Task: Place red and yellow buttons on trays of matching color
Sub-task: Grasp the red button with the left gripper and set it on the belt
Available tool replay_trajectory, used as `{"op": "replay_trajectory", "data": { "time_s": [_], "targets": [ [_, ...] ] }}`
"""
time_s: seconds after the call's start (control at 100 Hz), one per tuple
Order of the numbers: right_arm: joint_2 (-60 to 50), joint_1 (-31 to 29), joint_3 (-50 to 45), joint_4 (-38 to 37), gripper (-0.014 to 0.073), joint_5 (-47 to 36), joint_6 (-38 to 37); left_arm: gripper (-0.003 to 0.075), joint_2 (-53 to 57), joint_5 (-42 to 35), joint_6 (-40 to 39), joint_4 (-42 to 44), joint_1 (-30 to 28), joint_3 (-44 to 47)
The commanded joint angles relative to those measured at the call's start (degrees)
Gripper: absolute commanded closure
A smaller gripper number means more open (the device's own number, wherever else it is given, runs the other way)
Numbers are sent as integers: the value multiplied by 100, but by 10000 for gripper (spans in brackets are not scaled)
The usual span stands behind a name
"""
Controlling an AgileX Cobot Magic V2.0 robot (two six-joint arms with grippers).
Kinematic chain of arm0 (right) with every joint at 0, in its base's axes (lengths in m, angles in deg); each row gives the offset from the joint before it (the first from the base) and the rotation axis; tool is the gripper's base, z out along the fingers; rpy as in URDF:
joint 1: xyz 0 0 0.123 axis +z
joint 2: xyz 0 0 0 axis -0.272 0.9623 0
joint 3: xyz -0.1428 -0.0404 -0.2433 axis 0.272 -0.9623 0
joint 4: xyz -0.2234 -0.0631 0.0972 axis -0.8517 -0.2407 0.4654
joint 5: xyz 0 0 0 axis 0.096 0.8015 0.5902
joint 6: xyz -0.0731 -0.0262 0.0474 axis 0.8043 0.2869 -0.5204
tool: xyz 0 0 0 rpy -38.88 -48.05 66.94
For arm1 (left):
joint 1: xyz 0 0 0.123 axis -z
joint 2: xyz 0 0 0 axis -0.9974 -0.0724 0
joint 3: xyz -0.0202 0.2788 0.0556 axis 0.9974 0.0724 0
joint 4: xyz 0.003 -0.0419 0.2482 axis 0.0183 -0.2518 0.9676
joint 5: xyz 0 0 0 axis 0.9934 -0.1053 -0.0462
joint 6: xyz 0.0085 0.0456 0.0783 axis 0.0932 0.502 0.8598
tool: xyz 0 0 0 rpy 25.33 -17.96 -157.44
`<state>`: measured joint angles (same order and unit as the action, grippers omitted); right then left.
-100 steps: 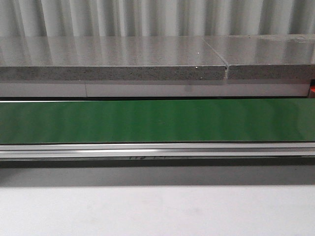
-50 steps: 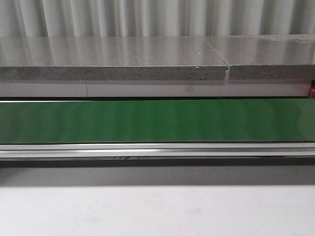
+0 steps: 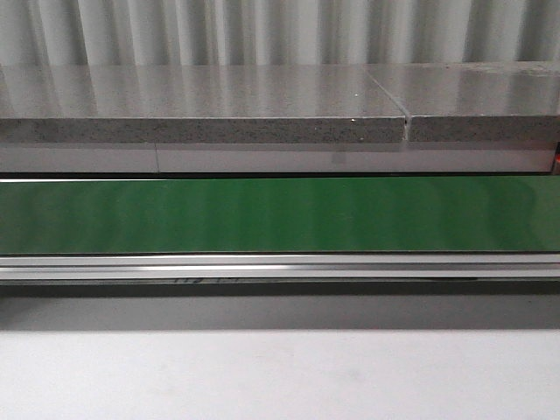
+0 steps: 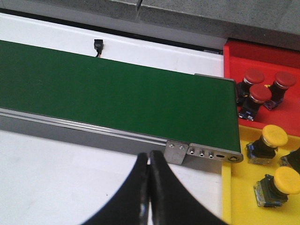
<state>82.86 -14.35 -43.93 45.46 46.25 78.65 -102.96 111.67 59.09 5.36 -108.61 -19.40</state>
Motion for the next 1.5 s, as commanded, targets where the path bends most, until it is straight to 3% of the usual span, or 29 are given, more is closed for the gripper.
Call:
{"op": "replay_trajectory", "data": {
  "time_s": [0.0,0.55,1.1,1.2,1.37,1.49],
  "targets": [
    [51,10,127,-2,662,-400,43,532,524,33,14,-95,167,-166],
    [51,10,127,-2,662,-400,43,531,798,160,14,-53,1493,-119],
    [51,10,127,-2,662,-400,43,527,274,183,14,-53,1616,-119],
    [51,10,127,-2,662,-400,43,459,274,172,14,-53,1616,-119],
    [51,10,127,-2,662,-400,43,213,274,107,14,-311,1616,-119],
    [51,10,127,-2,662,-400,43,184,274,-82,14,-800,1616,-182]
  ]
}}
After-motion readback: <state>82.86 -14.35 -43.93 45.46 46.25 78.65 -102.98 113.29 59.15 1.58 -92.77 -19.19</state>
